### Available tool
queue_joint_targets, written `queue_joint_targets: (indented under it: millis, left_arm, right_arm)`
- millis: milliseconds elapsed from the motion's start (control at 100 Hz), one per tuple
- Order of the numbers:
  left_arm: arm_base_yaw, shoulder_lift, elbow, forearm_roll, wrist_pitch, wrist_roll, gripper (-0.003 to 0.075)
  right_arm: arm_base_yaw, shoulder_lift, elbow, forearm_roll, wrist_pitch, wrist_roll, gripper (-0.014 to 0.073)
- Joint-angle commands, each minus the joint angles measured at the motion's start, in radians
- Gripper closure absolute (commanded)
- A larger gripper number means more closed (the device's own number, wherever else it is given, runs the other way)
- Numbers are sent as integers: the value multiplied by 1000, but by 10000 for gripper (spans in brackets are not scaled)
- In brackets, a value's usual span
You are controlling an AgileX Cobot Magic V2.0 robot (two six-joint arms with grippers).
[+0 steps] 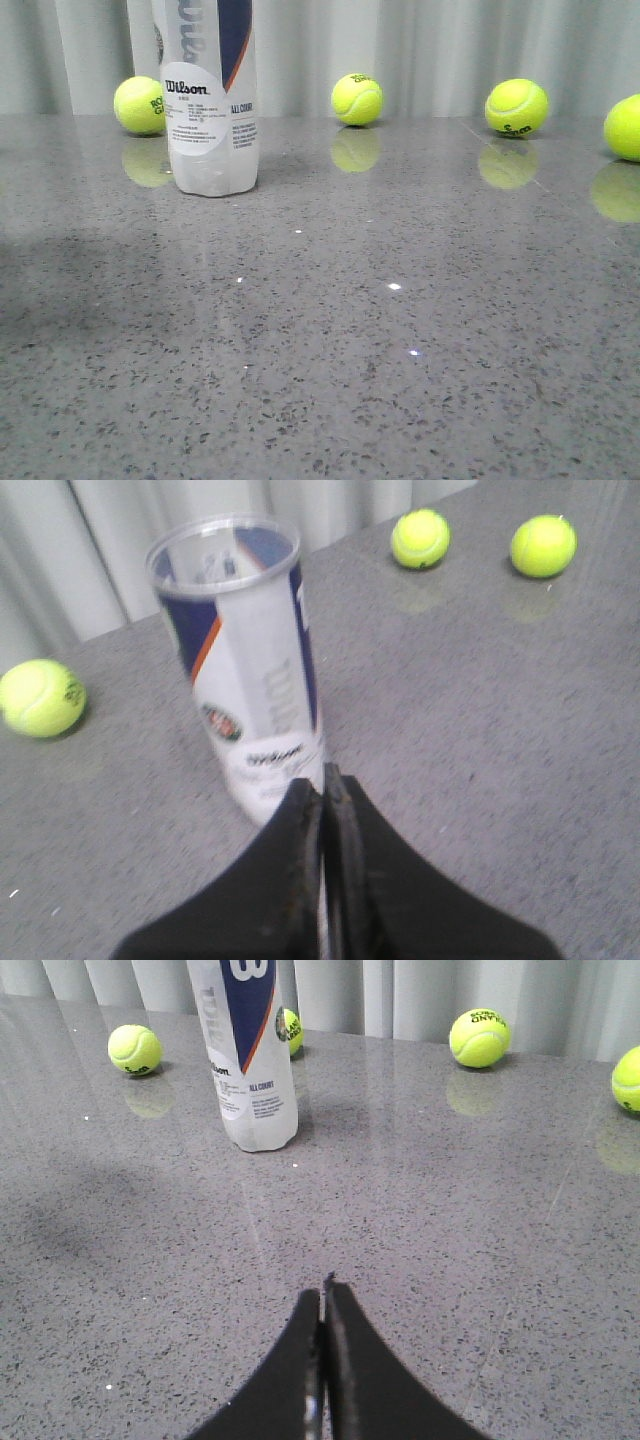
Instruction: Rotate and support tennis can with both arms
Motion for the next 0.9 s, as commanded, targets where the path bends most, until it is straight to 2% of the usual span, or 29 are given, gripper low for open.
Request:
queue_joint_targets:
  millis: [0,270,550,680,780,890]
  left_arm:
    - [43,-59,19,43,-74,-16,739]
    - [271,-180,127,44,-74,-17,739]
    - [422,-211,141,54,-82,-17,739]
    - [447,-211,141,53,-86,-17,739]
    - [447,-211,179,53,-170,-17,739]
    - [447,-259,252,66,-350,-24,739]
  right_arm:
    - [-3,9,-23,10,-69,-3,654]
    - [-3,9,-23,10,-70,-3,654]
    - [-3,9,-23,10,-70,-3,654]
    - [-3,9,-23,10,-70,-3,654]
    - [-3,9,-23,10,-70,-3,654]
    - [-3,9,-23,10,-70,-3,654]
